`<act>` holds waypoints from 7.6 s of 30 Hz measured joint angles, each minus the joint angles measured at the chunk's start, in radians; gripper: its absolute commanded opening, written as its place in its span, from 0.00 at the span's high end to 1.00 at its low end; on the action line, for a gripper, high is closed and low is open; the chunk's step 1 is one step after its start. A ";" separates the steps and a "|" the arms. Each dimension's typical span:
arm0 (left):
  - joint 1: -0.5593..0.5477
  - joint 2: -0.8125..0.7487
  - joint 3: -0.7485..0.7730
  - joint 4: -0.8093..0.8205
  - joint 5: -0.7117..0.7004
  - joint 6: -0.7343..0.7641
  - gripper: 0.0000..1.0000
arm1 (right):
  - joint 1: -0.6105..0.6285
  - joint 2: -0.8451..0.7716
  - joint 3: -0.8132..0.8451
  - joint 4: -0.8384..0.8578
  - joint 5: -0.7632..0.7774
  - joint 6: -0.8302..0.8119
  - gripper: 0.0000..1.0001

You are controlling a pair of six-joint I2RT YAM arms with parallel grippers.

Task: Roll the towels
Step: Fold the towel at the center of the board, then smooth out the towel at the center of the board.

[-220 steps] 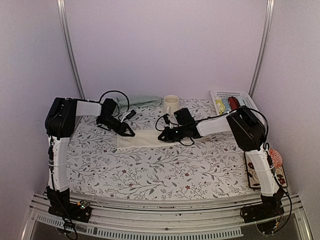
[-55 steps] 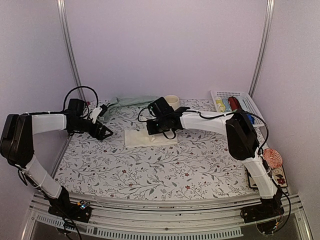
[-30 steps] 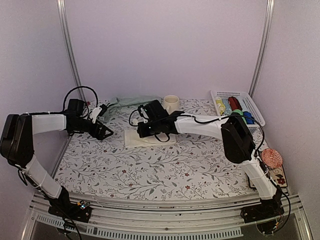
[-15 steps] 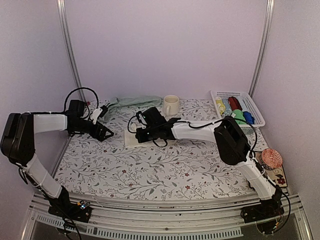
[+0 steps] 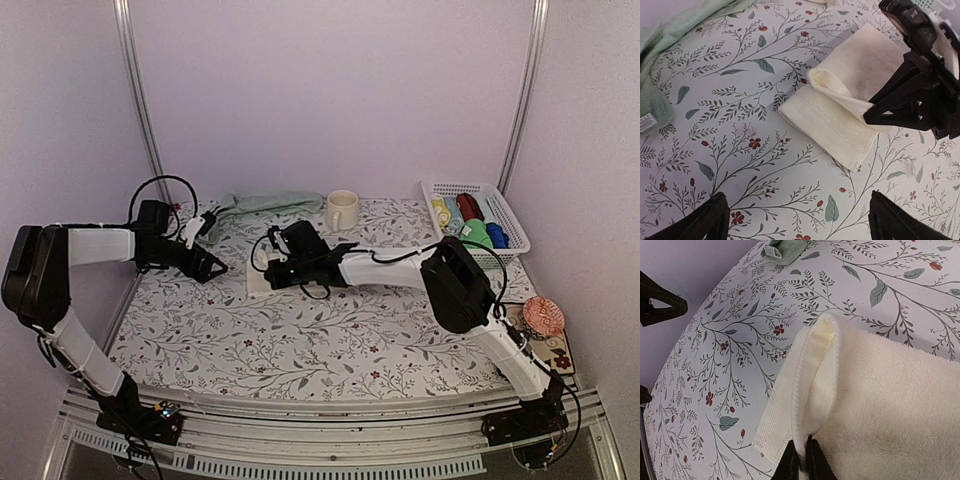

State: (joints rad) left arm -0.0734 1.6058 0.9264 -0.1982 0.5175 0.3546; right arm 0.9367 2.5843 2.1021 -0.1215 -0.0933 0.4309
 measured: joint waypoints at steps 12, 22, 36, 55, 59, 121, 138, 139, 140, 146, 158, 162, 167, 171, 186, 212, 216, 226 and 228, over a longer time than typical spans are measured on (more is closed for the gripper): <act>0.000 0.014 0.000 0.000 0.003 0.000 0.03 | 0.000 0.005 0.000 0.049 -0.010 0.005 0.93; 0.000 0.023 0.000 0.001 0.007 0.000 0.03 | 0.000 0.018 0.007 0.074 -0.026 0.021 0.93; 0.000 0.031 0.000 0.002 0.014 -0.001 0.03 | 0.003 0.028 0.009 0.150 -0.090 0.042 0.63; -0.018 0.199 0.216 -0.062 0.188 -0.207 0.13 | -0.114 -0.356 -0.400 0.114 -0.010 0.024 0.52; -0.056 0.257 0.239 -0.061 0.198 -0.260 0.13 | -0.154 -0.481 -0.483 0.120 0.050 0.005 0.52; -0.118 0.463 0.343 -0.081 0.193 -0.410 0.99 | -0.138 -0.554 -0.774 0.176 0.058 -0.024 0.50; -0.104 0.447 0.368 -0.166 0.197 -0.381 0.98 | -0.138 -0.554 -0.774 0.175 0.058 -0.026 0.49; -0.102 0.447 0.370 -0.172 0.197 -0.380 0.98 | -0.138 -0.554 -0.774 0.175 0.058 -0.026 0.49; -0.100 0.447 0.373 -0.179 0.197 -0.380 0.98 | -0.138 -0.554 -0.774 0.175 0.059 -0.027 0.48; -0.093 0.447 0.403 -0.197 0.195 -0.370 0.91 | -0.138 -0.554 -0.774 0.175 0.059 -0.028 0.46; -0.067 0.452 0.433 -0.236 0.158 -0.342 0.53 | -0.138 -0.532 -0.766 0.156 0.059 -0.033 0.45; -0.065 0.453 0.433 -0.246 0.152 -0.339 0.54 | -0.138 -0.531 -0.765 0.147 0.059 -0.037 0.45; -0.064 0.447 0.433 -0.250 0.143 -0.332 0.55 | -0.138 -0.510 -0.725 0.129 0.059 -0.044 0.45; -0.064 0.391 0.433 -0.250 0.121 -0.324 0.57 | -0.139 -0.487 -0.663 0.111 0.046 -0.051 0.46; -0.150 0.468 0.534 -0.150 0.242 -0.309 0.61 | -0.214 -0.312 -0.444 0.131 -0.199 0.018 0.49; -0.154 0.432 0.444 -0.152 0.149 -0.284 0.26 | -0.220 -0.310 -0.547 0.078 -0.257 0.121 0.48; -0.156 0.326 0.407 -0.164 0.152 -0.246 0.05 | -0.218 -0.368 -0.585 0.027 -0.248 0.122 0.48; -0.190 0.201 0.246 -0.196 0.146 -0.123 0.03 | -0.192 -0.494 -0.556 -0.032 -0.158 0.091 0.23; -0.206 0.201 0.232 -0.214 0.143 -0.105 0.03 | -0.190 -0.491 -0.501 -0.054 -0.114 0.063 0.01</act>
State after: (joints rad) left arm -0.2798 1.8072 1.1587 -0.4122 0.6609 0.2501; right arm 0.7464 2.0930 1.6012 -0.1757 -0.2077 0.4942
